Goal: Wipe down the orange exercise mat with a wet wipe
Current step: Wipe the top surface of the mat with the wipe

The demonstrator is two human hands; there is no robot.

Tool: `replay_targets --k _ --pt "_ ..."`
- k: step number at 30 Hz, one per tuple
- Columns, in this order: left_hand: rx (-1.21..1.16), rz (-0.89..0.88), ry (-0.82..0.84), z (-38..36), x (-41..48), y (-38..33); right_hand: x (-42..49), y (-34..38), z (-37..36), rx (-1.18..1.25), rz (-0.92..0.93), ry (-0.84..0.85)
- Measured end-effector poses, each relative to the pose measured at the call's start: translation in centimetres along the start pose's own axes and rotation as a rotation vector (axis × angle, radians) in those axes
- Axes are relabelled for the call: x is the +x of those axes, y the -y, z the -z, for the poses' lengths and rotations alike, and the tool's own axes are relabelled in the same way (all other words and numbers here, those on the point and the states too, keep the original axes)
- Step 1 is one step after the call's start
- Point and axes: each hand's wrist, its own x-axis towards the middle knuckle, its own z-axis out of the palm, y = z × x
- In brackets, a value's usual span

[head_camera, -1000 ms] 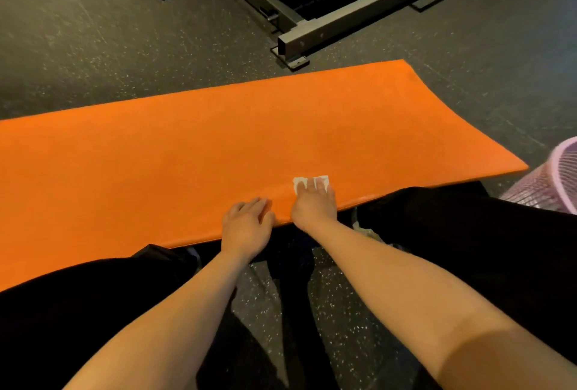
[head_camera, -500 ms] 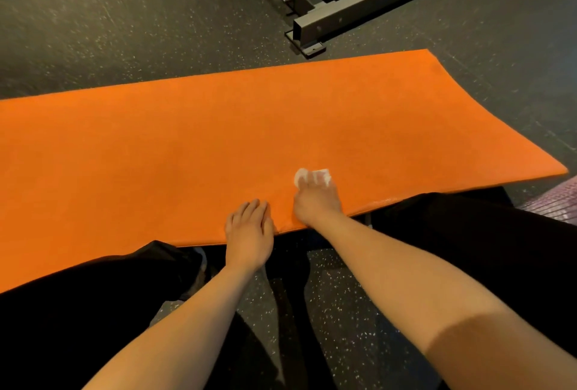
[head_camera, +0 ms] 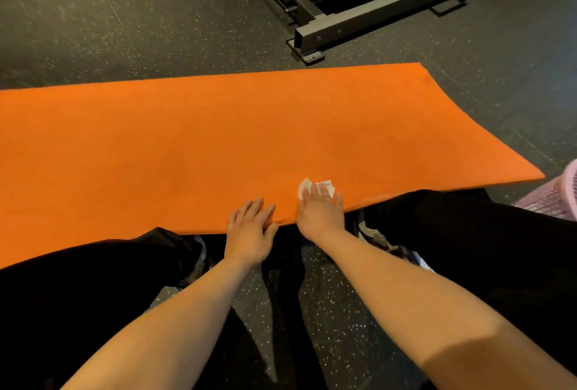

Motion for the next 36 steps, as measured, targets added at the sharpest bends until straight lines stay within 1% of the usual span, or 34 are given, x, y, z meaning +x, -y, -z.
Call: replay_targets --k 3,5,6,10,15,18,20,24,31,34,36 --pt "0.054 0.007 -0.004 -0.1 -0.2 0.1 -2.4 2.7 -1.4 0.043 0.237 -0.007" --pt "0.065 0.019 -0.006 -0.1 -0.2 0.0 -2.8 2.3 -1.4 0.085 0.298 0.027" --pt "0.062 0.025 -0.012 0.1 -0.2 -0.2 -2.7 1.7 -1.1 0.087 0.285 0.030" --pt "0.021 0.066 0.005 1.2 0.2 -1.0 -2.7 0.4 0.0 0.090 0.067 0.023" --pt "-0.003 0.094 0.018 2.4 -0.3 -1.4 -3.9 2.1 0.9 0.172 0.106 0.104" --pt "-0.029 0.090 0.003 2.9 -0.5 -1.7 -4.1 2.1 1.9 0.220 0.083 0.088" --pt "-0.014 0.079 0.010 3.2 -0.5 -1.9 -4.0 2.5 2.1 0.227 0.055 0.105" --pt "0.026 0.080 0.068 2.8 -0.3 -1.8 -3.5 3.2 1.3 0.235 0.021 0.151" --pt "0.097 0.086 0.099 1.8 -0.3 -2.1 -2.5 1.2 -1.4 0.309 0.066 0.130" --pt "0.076 0.091 0.120 1.8 -0.1 -2.2 -1.8 1.8 -1.6 0.308 0.072 0.138" --pt "0.095 0.067 0.117 1.6 -0.1 -1.8 -1.7 2.3 -1.9 0.325 0.090 0.114"
